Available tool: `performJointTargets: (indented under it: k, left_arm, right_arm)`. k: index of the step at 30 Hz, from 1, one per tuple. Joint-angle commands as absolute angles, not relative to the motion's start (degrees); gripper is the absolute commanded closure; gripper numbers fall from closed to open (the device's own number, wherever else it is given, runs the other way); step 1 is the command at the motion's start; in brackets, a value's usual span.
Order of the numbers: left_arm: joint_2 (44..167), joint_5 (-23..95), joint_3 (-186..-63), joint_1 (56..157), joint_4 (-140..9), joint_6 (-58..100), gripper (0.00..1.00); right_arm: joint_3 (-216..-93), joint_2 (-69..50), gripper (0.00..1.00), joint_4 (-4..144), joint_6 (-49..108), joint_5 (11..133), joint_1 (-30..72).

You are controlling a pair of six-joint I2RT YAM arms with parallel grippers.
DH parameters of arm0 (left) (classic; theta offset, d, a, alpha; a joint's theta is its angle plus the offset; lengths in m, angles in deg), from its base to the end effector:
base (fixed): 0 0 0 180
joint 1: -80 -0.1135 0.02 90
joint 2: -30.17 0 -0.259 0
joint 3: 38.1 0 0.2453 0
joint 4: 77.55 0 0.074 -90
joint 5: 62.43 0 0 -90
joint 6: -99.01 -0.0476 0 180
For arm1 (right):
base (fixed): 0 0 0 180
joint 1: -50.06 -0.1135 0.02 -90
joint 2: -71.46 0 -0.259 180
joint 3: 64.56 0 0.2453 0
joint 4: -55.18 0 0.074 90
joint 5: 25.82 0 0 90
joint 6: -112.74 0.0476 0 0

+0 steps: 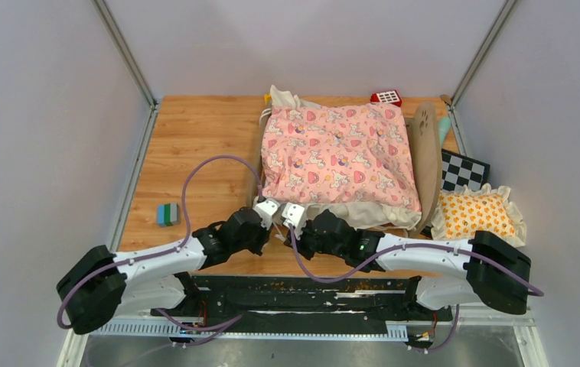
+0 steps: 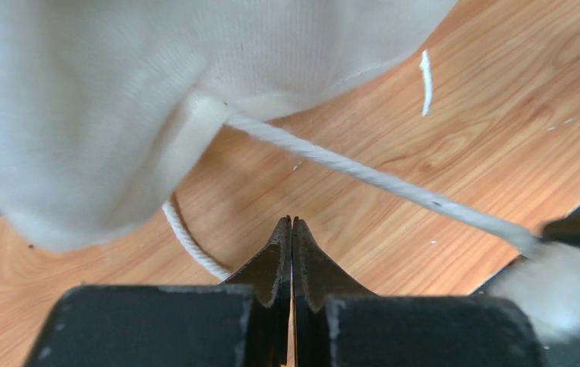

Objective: Set up the pet bed
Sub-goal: Tie the ropes to the bed frame.

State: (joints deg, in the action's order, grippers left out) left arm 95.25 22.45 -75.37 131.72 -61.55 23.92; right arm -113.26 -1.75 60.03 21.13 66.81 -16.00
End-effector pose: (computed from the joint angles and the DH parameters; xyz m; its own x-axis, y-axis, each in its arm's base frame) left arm 0.1368 -0.1665 0.1499 -0.6053 0.3534 -0.7132 0.6066 0.7849 -0.1260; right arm 0.1093 0.2516 0.2001 -0.1728 -0.4583 -0.8718 -0.9345 0.3561 -0.0020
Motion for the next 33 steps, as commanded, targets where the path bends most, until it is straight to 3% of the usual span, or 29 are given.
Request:
performJointTargets:
  k: [1,17,33]
  left_arm:
    - [87.83,20.68,-79.08,131.94,-58.04,23.56,1.00]
    - [75.90,17.77,-89.77,131.93,-44.92,23.10,1.00]
    - [84.81,23.11,-95.61,131.85,-47.35,21.36,1.00]
  right_arm:
    - [-113.21,-2.49,1.00,57.96,22.18,66.98,-15.94]
    - [-114.24,-10.86,1.00,53.09,17.67,68.55,-16.91]
    - [-121.31,-22.23,1.00,50.20,7.80,61.23,-26.32]
